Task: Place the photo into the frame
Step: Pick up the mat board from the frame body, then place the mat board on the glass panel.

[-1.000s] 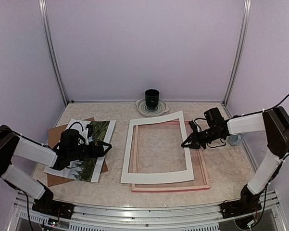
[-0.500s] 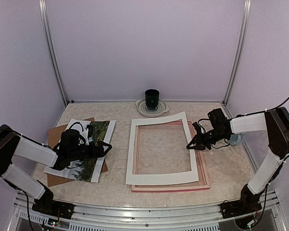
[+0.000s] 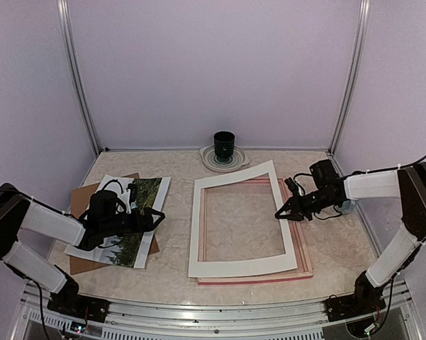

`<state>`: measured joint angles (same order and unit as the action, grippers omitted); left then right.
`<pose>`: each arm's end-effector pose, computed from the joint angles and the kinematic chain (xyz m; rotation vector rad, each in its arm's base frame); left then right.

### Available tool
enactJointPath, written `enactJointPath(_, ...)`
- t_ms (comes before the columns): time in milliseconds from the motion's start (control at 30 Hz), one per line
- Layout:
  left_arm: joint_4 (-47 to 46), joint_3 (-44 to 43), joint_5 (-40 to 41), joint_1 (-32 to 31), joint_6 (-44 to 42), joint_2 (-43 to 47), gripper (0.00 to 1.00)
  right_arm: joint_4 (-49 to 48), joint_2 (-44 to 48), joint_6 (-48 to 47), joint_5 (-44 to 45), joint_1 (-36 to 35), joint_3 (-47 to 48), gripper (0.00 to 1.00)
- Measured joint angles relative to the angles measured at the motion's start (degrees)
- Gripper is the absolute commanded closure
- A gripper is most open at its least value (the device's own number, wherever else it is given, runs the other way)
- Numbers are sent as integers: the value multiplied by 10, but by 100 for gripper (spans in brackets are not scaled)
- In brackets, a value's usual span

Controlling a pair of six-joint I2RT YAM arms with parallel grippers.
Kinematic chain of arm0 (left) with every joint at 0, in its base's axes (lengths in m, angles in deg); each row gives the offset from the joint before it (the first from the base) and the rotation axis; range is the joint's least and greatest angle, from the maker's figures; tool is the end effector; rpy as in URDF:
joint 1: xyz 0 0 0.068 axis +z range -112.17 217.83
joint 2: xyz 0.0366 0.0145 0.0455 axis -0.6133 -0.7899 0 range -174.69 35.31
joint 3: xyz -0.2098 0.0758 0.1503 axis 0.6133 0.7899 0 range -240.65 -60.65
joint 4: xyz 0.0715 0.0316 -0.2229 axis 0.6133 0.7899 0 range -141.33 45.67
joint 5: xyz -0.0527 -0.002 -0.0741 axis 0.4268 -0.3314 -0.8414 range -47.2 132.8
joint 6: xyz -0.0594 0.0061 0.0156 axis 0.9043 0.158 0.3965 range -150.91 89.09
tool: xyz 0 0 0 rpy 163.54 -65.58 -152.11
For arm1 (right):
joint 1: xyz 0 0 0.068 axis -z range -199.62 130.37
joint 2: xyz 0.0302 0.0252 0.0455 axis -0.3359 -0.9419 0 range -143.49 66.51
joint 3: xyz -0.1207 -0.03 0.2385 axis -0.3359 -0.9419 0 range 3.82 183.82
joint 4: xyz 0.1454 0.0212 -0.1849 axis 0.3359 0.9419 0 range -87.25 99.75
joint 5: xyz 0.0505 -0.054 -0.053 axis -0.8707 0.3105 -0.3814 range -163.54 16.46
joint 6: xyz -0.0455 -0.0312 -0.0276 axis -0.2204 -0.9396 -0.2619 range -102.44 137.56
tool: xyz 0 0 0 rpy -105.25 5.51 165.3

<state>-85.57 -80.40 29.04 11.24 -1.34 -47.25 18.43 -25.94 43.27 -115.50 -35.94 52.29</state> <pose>0.2133 -0.1191 0.1480 0.0987 2.1636 -0.8340 0.2643 0.1098 0.1714 -0.0579 2.6712 1.2094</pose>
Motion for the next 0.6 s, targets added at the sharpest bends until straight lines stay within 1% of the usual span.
enactJointPath(300,-1,0,-2,0,0,-3,1,-60,50,29,-64,0,-2,98)
enactJointPath(433,-1,0,-3,0,0,-3,1,-56,62,26,-71,0,1,98)
enactJointPath(600,-1,0,-4,0,0,-3,1,-28,70,15,-60,0,3,97)
